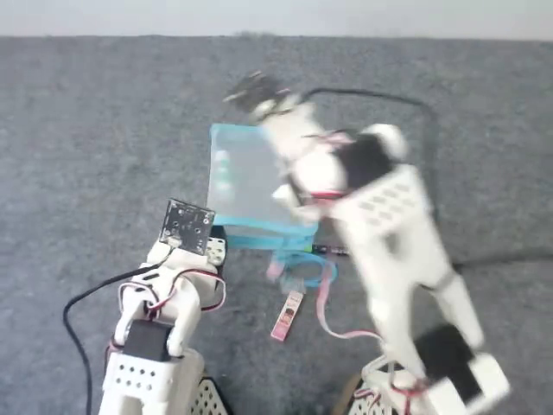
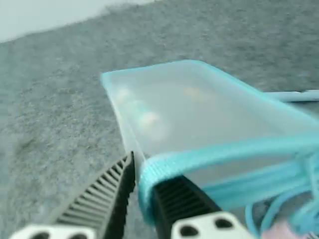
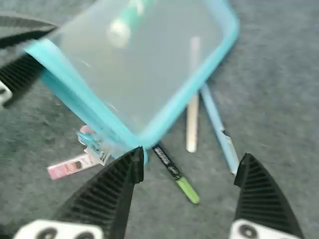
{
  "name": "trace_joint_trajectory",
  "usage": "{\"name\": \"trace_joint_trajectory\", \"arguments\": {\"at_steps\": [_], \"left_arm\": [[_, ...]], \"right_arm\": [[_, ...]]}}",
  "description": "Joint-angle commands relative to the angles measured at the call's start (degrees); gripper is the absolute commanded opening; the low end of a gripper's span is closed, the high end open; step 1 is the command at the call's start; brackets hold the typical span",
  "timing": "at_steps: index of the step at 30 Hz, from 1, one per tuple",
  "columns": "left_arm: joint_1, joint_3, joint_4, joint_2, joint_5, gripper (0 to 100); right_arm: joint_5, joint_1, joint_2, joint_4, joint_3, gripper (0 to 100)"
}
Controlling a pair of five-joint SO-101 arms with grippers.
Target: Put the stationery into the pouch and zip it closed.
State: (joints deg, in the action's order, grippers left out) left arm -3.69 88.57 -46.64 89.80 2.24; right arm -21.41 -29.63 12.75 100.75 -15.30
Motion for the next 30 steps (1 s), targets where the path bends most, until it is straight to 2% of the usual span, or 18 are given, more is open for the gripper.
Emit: {"name": "trace_joint_trajectory", "arguments": {"at_steps": [1, 4, 7, 13, 15, 21, 30], "left_arm": [[3.7, -1.5, 0.6, 0.8, -0.2, 1], [5.5, -2.1, 0.6, 0.7, -0.2, 1], [5.5, -2.2, 0.6, 0.5, -0.2, 1], [5.7, -2.0, 0.4, 0.4, -0.2, 1], [5.5, -2.0, 0.5, 0.4, -0.2, 1], [5.5, -2.0, 0.4, 0.4, -0.2, 1], [5.5, -2.0, 0.4, 0.4, -0.2, 1]], "right_arm": [[-6.2, 7.8, 7.8, 1.7, 8.3, 28.8], [-11.4, 14.6, 8.6, -0.5, 19.7, 28.8], [-18.3, 21.5, 8.6, -8.7, 29.9, 28.8], [-41.9, 30.2, 8.6, -23.1, 48.5, 28.8], [-46.3, 30.7, 8.6, -25.9, 53.2, 28.8], [-46.8, 30.5, 8.6, -35.4, 58.5, 28.8], [-49.2, 24.0, 8.3, -42.5, 64.1, 28.2]]}}
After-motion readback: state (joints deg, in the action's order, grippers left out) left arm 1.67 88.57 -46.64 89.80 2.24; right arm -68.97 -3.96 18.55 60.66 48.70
